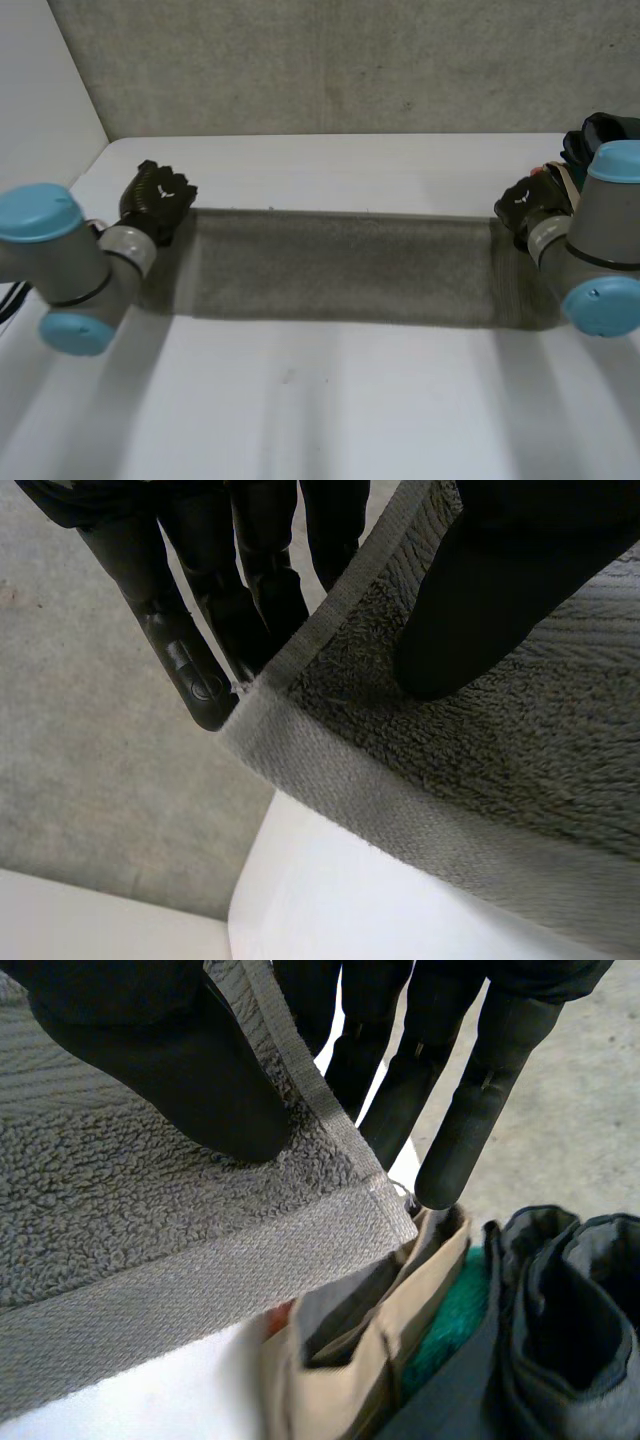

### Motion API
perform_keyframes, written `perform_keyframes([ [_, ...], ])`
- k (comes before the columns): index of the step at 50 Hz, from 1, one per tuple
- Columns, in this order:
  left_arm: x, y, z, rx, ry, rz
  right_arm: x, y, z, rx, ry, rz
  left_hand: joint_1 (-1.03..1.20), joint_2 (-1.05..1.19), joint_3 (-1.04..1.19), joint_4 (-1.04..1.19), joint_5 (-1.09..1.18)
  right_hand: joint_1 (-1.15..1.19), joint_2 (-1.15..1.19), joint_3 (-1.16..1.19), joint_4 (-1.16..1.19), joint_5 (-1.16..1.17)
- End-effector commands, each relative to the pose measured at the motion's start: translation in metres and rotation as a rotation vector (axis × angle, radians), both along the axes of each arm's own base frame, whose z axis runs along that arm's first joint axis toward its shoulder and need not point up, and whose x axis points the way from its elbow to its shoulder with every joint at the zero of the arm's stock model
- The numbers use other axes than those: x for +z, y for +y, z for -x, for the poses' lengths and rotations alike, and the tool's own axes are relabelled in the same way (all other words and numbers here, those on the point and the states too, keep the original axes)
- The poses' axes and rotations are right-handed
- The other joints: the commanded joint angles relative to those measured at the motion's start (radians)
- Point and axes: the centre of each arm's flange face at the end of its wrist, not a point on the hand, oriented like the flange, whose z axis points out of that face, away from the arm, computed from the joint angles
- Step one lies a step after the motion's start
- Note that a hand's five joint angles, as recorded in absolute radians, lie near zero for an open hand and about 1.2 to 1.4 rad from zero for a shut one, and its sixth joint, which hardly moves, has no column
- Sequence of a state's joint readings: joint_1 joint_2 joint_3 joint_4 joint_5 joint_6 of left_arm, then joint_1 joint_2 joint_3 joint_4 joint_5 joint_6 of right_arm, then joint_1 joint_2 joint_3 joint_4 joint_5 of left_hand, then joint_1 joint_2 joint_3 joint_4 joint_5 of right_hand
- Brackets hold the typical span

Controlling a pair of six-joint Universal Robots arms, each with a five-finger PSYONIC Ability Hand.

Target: Fold the laundry.

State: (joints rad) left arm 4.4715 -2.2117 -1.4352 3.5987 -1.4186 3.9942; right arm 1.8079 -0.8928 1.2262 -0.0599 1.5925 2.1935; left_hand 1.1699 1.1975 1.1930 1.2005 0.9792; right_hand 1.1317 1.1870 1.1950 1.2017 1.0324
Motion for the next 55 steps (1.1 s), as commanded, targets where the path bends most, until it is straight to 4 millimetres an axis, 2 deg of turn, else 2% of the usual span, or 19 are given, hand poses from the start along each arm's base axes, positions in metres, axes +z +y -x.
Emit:
perform_keyframes([
  [1, -0.020, -0.018, 0.027, -0.021, 0.010, 0.014, -0.011, -0.023, -0.006, 0.003, -0.014, 0.035, 0.226, 0.199, 0.203, 0.196, 0.243, 0.265, 0.209, 0.201, 0.195, 0.189],
  [4, -0.016, -0.030, 0.032, -0.022, 0.026, 0.056, -0.021, -0.040, -0.010, 0.000, -0.038, 0.089, 0.226, 0.199, 0.203, 0.196, 0.243, 0.265, 0.209, 0.201, 0.195, 0.189],
  [9, -0.025, -0.051, 0.039, -0.001, 0.041, 0.089, -0.029, -0.058, -0.014, 0.000, -0.057, 0.175, 0.226, 0.199, 0.203, 0.196, 0.243, 0.265, 0.209, 0.201, 0.195, 0.189],
  [10, -0.027, -0.052, 0.040, 0.003, 0.042, 0.089, -0.030, -0.061, -0.014, -0.002, -0.060, 0.191, 0.224, 0.196, 0.201, 0.193, 0.240, -0.043, -0.098, -0.106, -0.112, -0.118],
  [12, -0.029, -0.053, 0.042, 0.007, 0.046, 0.089, -0.028, -0.069, -0.015, -0.020, -0.070, 0.238, -0.527, -0.554, -0.550, -0.557, -0.510, -0.957, -1.012, -1.020, -1.027, -1.032],
  [13, -0.029, -0.052, 0.044, 0.007, 0.055, 0.088, -0.026, -0.071, -0.015, -0.029, -0.074, 0.250, -0.995, -1.023, -1.018, -1.026, -0.979, -0.957, -1.012, -1.020, -1.027, -1.032],
  [16, -0.030, -0.046, 0.052, -0.012, 0.082, 0.073, -0.018, -0.071, -0.014, -0.065, -0.095, 0.271, -0.995, -1.023, -1.018, -1.026, -0.979, -0.957, -1.012, -1.020, -1.027, -1.032],
  [19, -0.019, -0.037, 0.062, -0.033, 0.155, 0.056, -0.006, -0.067, -0.014, -0.086, -0.140, 0.276, -0.995, -1.023, -1.018, -1.026, -0.979, -0.957, -1.012, -1.020, -1.027, -1.032],
  [22, 0.011, -0.027, 0.062, -0.043, 0.244, 0.055, 0.007, -0.050, -0.016, -0.082, -0.220, 0.216, -0.995, -1.023, -1.018, -1.026, -0.979, -0.957, -1.012, -1.020, -1.027, -1.032],
  [26, 0.032, -0.010, 0.054, -0.044, 0.310, 0.031, 0.027, -0.019, -0.009, -0.088, -0.312, 0.076, -0.995, -1.023, -1.018, -1.026, -0.979, -0.957, -1.012, -1.020, -1.027, -1.032],
  [27, 0.036, -0.006, 0.052, -0.045, 0.317, 0.029, 0.034, -0.003, -0.007, -0.082, -0.345, 0.006, -0.995, -1.023, -1.018, -1.026, -0.979, -0.957, -1.012, -1.020, -1.027, -1.032],
  [30, 0.049, 0.009, 0.042, -0.035, 0.335, 0.016, 0.038, 0.019, -0.003, -0.082, -0.387, -0.104, -0.995, -1.023, -1.018, -1.026, -0.979, -0.947, -1.003, -1.011, -1.017, -1.022],
  [32, 0.052, 0.022, 0.034, -0.036, 0.335, 0.001, 0.034, 0.043, 0.000, -0.081, -0.428, -0.230, -0.995, -1.023, -1.018, -1.026, -0.979, -0.865, -0.920, -0.928, -0.935, -0.940],
  [37, 0.051, 0.038, 0.020, -0.016, 0.331, -0.016, 0.014, 0.062, 0.017, -0.109, -0.472, -0.373, -0.995, -1.023, -1.018, -1.026, -0.979, -0.663, -0.718, -0.726, -0.732, -0.738],
  [39, 0.048, 0.042, 0.018, -0.015, 0.329, -0.025, 0.002, 0.061, 0.030, -0.138, -0.482, -0.385, -0.995, -1.023, -1.018, -1.026, -0.979, -0.610, -0.665, -0.673, -0.679, -0.685],
  [43, 0.037, 0.050, 0.017, -0.016, 0.320, -0.049, -0.009, 0.055, 0.040, -0.149, -0.499, -0.331, -0.995, -1.023, -1.018, -1.026, -0.979, -0.542, -0.597, -0.605, -0.612, -0.617],
  [53, 0.030, 0.055, 0.019, -0.025, 0.320, -0.050, -0.039, 0.039, 0.041, -0.139, -0.458, -0.270, -0.995, -1.023, -1.018, -1.026, -0.979, -0.413, -0.468, -0.476, -0.483, -0.488],
  [54, 0.030, 0.055, 0.019, -0.025, 0.320, -0.050, -0.041, 0.039, 0.041, -0.138, -0.446, -0.267, -0.995, -1.023, -1.018, -1.026, -0.979, -0.349, -0.404, -0.412, -0.419, -0.424],
  [55, 0.030, 0.055, 0.019, -0.025, 0.320, -0.050, -0.043, 0.037, 0.043, -0.139, -0.420, -0.254, -0.995, -1.023, -1.018, -1.026, -0.979, 0.258, 0.203, 0.195, 0.188, 0.183],
])
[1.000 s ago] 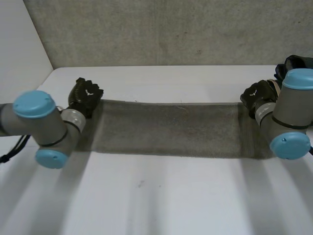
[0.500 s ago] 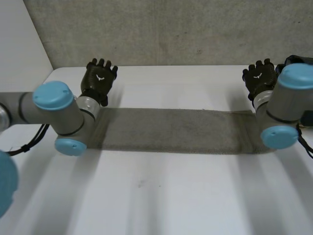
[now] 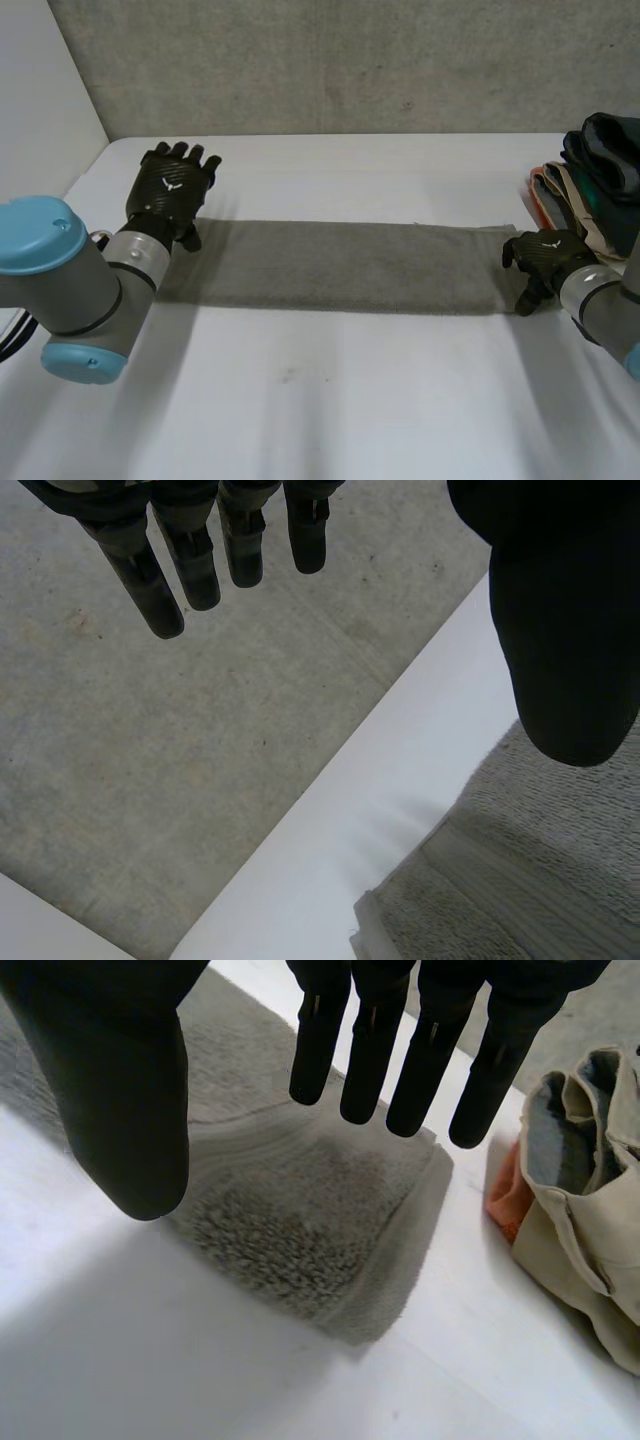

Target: Fold the laundry.

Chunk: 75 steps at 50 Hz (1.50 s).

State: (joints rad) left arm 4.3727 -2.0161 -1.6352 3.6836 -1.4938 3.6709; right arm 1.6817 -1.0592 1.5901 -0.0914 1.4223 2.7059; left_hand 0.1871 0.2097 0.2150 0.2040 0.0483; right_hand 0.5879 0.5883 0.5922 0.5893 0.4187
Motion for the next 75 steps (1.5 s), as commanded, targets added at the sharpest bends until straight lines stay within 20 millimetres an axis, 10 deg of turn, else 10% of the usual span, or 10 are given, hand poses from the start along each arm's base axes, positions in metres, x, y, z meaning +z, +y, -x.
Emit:
perform_keyframes([
  [1, -0.001, 0.000, 0.001, -0.002, 0.001, 0.001, -0.019, -0.011, 0.003, 0.000, 0.087, 0.038, -0.013, -0.035, -0.040, -0.029, -0.048, 0.808, 0.808, 0.804, 0.807, 0.803],
  [18, 0.024, 0.012, -0.009, 0.014, 0.026, 0.045, 0.015, -0.048, 0.104, -0.197, 0.588, 0.202, -0.013, -0.035, -0.040, -0.029, -0.048, 0.808, 0.808, 0.804, 0.807, 0.803],
  [23, 0.032, 0.015, -0.016, 0.026, 0.075, 0.041, 0.039, -0.038, 0.020, 0.020, 0.562, 0.409, -0.013, -0.035, -0.040, -0.029, -0.048, 0.808, 0.808, 0.804, 0.807, 0.803],
  [30, 0.037, 0.014, -0.020, 0.032, 0.142, 0.028, 0.048, 0.046, -0.132, 0.609, 0.359, 0.725, -0.013, -0.035, -0.040, -0.029, -0.048, 0.808, 0.808, 0.804, 0.807, 0.803],
  [38, 0.033, 0.019, -0.019, 0.024, 0.144, 0.010, -0.020, 0.148, -0.214, 1.040, 0.247, 0.685, -0.013, -0.035, -0.040, -0.029, -0.048, 0.808, 0.808, 0.804, 0.807, 0.803],
  [41, 0.032, 0.021, -0.016, 0.017, 0.143, 0.008, -0.032, 0.152, -0.220, 1.027, 0.267, 0.643, -0.013, -0.035, -0.040, -0.029, -0.048, 0.808, 0.808, 0.804, 0.807, 0.803],
  [44, 0.035, 0.022, -0.011, 0.001, 0.148, 0.017, -0.030, 0.139, -0.216, 0.891, 0.317, 0.597, -0.013, -0.035, -0.040, -0.029, -0.048, -0.413, -0.414, -0.418, -0.415, -0.419],
  [54, 0.053, 0.057, 0.042, -0.174, 0.210, 0.048, 0.050, 0.105, -0.170, 0.524, -0.064, 0.444, -0.013, -0.035, -0.040, -0.029, -0.048, -0.413, -0.414, -0.418, -0.415, -0.419],
  [68, -0.018, 0.067, 0.109, -0.305, 0.200, -0.122, 0.007, 0.080, -0.104, 0.309, -0.033, 0.105, -0.003, -0.026, -0.031, -0.020, -0.039, -0.400, -0.401, -0.405, -0.402, -0.406],
  [75, -0.053, 0.042, 0.104, -0.084, 0.109, -0.166, -0.009, 0.068, -0.091, 0.262, 0.030, 0.103, 0.023, 0.001, -0.004, 0.007, -0.012, 0.171, 0.171, 0.167, 0.170, 0.166],
])
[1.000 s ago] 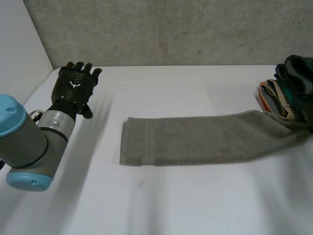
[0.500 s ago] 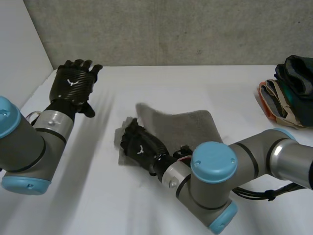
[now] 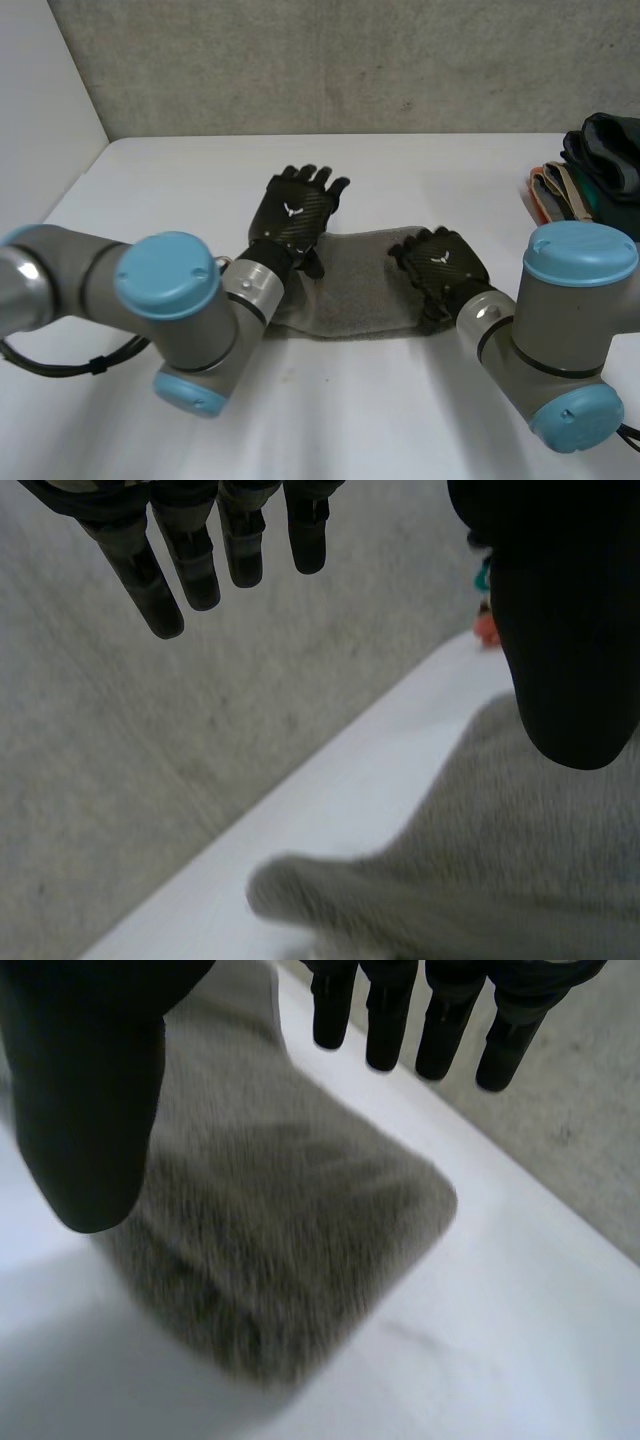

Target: Fold the laundry.

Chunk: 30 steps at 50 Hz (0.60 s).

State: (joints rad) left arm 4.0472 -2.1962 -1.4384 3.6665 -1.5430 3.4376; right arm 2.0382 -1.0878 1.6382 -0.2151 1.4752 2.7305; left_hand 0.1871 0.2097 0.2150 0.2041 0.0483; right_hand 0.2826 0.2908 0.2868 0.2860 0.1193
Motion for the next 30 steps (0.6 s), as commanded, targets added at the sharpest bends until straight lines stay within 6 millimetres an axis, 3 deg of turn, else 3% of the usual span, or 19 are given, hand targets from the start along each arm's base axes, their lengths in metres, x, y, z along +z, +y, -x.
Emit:
perform_keyframes([
  [1, -0.036, -0.025, -0.008, 0.215, -0.134, -0.051, -0.015, -0.012, 0.012, -0.044, 0.059, 0.023, 0.021, -0.002, -0.007, 0.004, -0.015, 0.614, 0.606, 0.610, 0.611, 0.603],
  [2, -0.037, -0.026, -0.012, 0.248, -0.161, -0.056, -0.015, -0.014, 0.014, -0.049, 0.065, 0.038, 0.018, -0.005, -0.010, 0.001, -0.018, 0.880, 0.872, 0.876, 0.877, 0.869],
  [4, -0.043, -0.025, -0.023, 0.316, -0.246, -0.069, -0.016, -0.016, 0.015, -0.051, 0.078, 0.054, 0.006, -0.017, -0.022, -0.011, -0.030, 1.113, 1.104, 1.108, 1.109, 1.101],
  [9, -0.049, -0.011, -0.042, 0.372, -0.376, -0.117, -0.019, -0.014, 0.023, -0.064, 0.157, 0.085, -0.009, -0.031, -0.037, -0.026, -0.045, 1.114, 1.105, 1.109, 1.110, 1.102],
  [16, -0.022, 0.015, -0.063, 0.371, -0.385, -0.126, -0.001, -0.006, 0.034, -0.061, 0.255, 0.177, -0.009, -0.031, -0.037, -0.026, -0.045, 1.114, 1.105, 1.109, 1.110, 1.102],
  [21, 0.011, 0.031, -0.074, 0.375, -0.334, -0.083, 0.017, -0.002, 0.031, -0.029, 0.322, 0.272, -0.013, -0.035, -0.040, -0.030, -0.048, 1.114, 1.105, 1.109, 1.110, 1.102],
  [25, 0.038, 0.036, -0.078, 0.382, -0.277, -0.033, 0.033, -0.011, 0.028, -0.045, 0.377, 0.367, -0.013, -0.035, -0.040, -0.030, -0.048, 1.114, 1.105, 1.109, 1.110, 1.102],
  [29, 0.054, 0.035, -0.080, 0.393, -0.235, 0.004, 0.055, -0.011, 0.003, 0.012, 0.353, 0.505, -0.013, -0.035, -0.040, -0.030, -0.048, 1.114, 1.105, 1.109, 1.110, 1.102],
  [30, 0.057, 0.034, -0.081, 0.397, -0.226, 0.012, 0.061, 0.002, -0.020, 0.090, 0.307, 0.566, -0.013, -0.035, -0.040, -0.030, -0.048, 1.114, 1.105, 1.109, 1.110, 1.102],
])
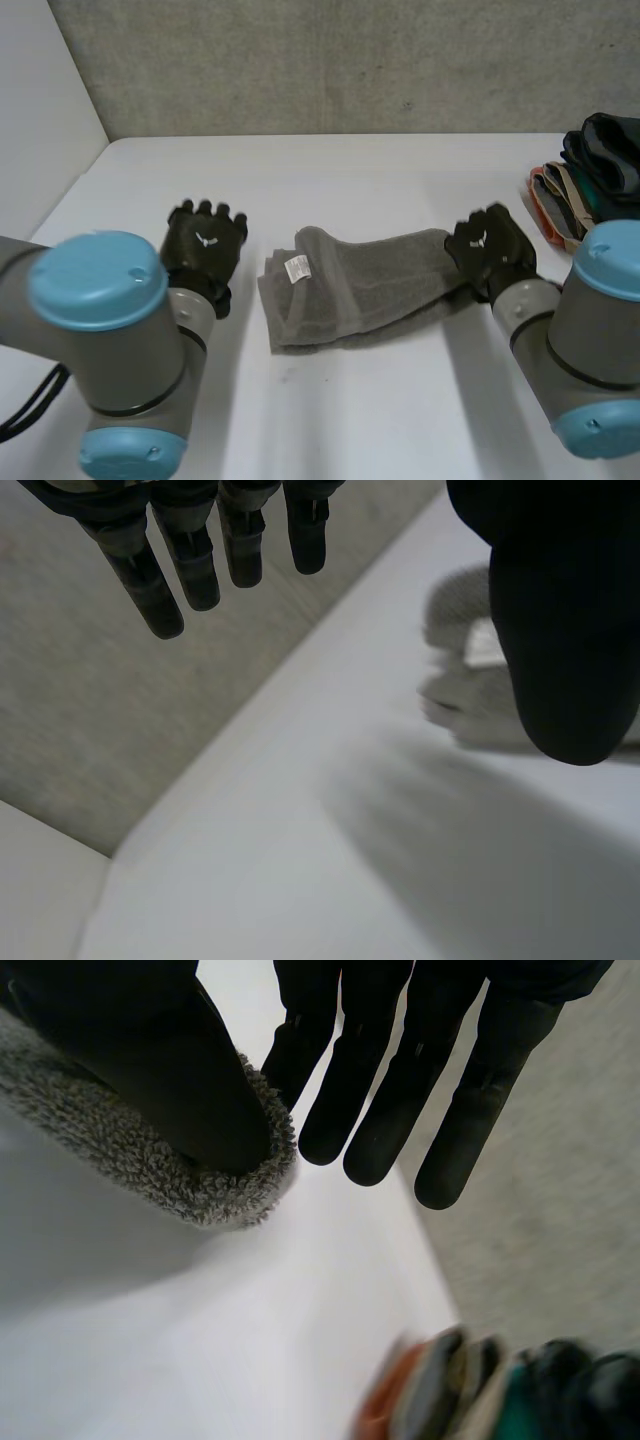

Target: Fold the laundry.

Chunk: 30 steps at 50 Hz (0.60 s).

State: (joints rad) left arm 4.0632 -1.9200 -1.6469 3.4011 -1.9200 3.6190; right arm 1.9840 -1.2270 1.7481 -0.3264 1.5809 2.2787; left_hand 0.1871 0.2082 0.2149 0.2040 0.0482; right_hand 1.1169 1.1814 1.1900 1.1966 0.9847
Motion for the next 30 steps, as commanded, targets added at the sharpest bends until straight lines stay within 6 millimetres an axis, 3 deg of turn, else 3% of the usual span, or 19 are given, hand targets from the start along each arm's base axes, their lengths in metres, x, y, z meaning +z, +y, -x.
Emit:
perform_keyframes([
  [1, 0.032, -0.004, -0.005, 0.018, 0.068, 0.091, 0.033, 0.018, -0.060, 0.225, -0.025, 0.222, -0.013, -0.034, -0.040, -0.029, -0.048, 0.279, 0.215, 0.206, 0.200, 0.237],
  [3, 0.034, -0.007, -0.007, 0.027, 0.073, 0.099, 0.025, 0.036, -0.084, 0.353, -0.041, 0.245, -0.013, -0.034, -0.040, -0.029, -0.048, 0.279, 0.215, 0.206, 0.200, 0.237],
  [4, 0.034, -0.009, -0.008, 0.031, 0.076, 0.102, 0.011, 0.054, -0.102, 0.477, -0.044, 0.244, -0.013, -0.034, -0.040, -0.029, -0.048, 0.279, 0.215, 0.206, 0.200, 0.237],
  [6, 0.035, -0.013, -0.010, 0.042, 0.082, 0.110, -0.003, 0.073, -0.115, 0.596, -0.038, 0.235, -0.013, -0.034, -0.040, -0.029, -0.048, 0.279, 0.215, 0.206, 0.200, 0.237],
  [7, 0.036, -0.014, -0.010, 0.041, 0.086, 0.113, -0.021, 0.091, -0.123, 0.698, -0.014, 0.205, -0.013, -0.034, -0.040, -0.029, -0.048, 0.279, 0.215, 0.206, 0.200, 0.237],
  [11, 0.036, -0.016, -0.003, -0.021, 0.123, 0.133, -0.053, 0.103, -0.125, 0.764, 0.074, 0.142, -0.013, -0.034, -0.040, -0.029, -0.048, 0.279, 0.215, 0.206, 0.200, 0.237],
  [13, 0.038, -0.017, 0.001, -0.062, 0.148, 0.150, -0.057, 0.100, -0.123, 0.729, 0.096, 0.125, -0.013, -0.034, -0.040, -0.029, -0.048, -0.409, -0.473, -0.482, -0.488, -0.451],
  [14, 0.039, -0.018, 0.003, -0.074, 0.158, 0.156, -0.055, 0.097, -0.122, 0.701, 0.098, 0.124, -0.013, -0.034, -0.040, -0.029, -0.048, -0.808, -0.872, -0.881, -0.887, -0.850],
  [15, 0.040, -0.018, 0.005, -0.083, 0.166, 0.159, -0.050, 0.094, -0.121, 0.660, 0.080, 0.119, -0.013, -0.034, -0.040, -0.029, -0.048, -0.942, -1.007, -1.015, -1.022, -0.985],
  [18, 0.046, -0.020, 0.011, -0.117, 0.209, 0.180, -0.023, 0.085, -0.118, 0.591, -0.013, 0.129, -0.013, -0.034, -0.040, -0.029, -0.048, -0.942, -1.007, -1.015, -1.022, -0.985],
  [19, 0.048, -0.022, 0.012, -0.122, 0.223, 0.187, 0.003, 0.075, -0.111, 0.545, -0.122, 0.125, -0.013, -0.034, -0.040, -0.029, -0.048, -0.942, -1.007, -1.015, -1.022, -0.985],
  [23, 0.056, -0.027, 0.025, -0.169, 0.309, 0.200, 0.049, 0.046, -0.086, 0.414, -0.447, 0.023, -0.013, -0.034, -0.040, -0.029, -0.048, -0.942, -1.007, -1.015, -1.022, -0.985],
  [27, 0.054, -0.035, 0.042, -0.245, 0.397, 0.161, 0.063, 0.032, -0.069, 0.315, -0.670, -0.155, -0.013, -0.034, -0.040, -0.029, -0.048, -0.942, -1.007, -1.015, -1.022, -0.985],
  [30, 0.047, -0.033, 0.057, -0.305, 0.431, 0.119, 0.065, 0.017, -0.055, 0.216, -0.699, -0.243, -0.013, -0.034, -0.040, -0.029, -0.048, -0.942, -1.007, -1.015, -1.022, -0.985],
])
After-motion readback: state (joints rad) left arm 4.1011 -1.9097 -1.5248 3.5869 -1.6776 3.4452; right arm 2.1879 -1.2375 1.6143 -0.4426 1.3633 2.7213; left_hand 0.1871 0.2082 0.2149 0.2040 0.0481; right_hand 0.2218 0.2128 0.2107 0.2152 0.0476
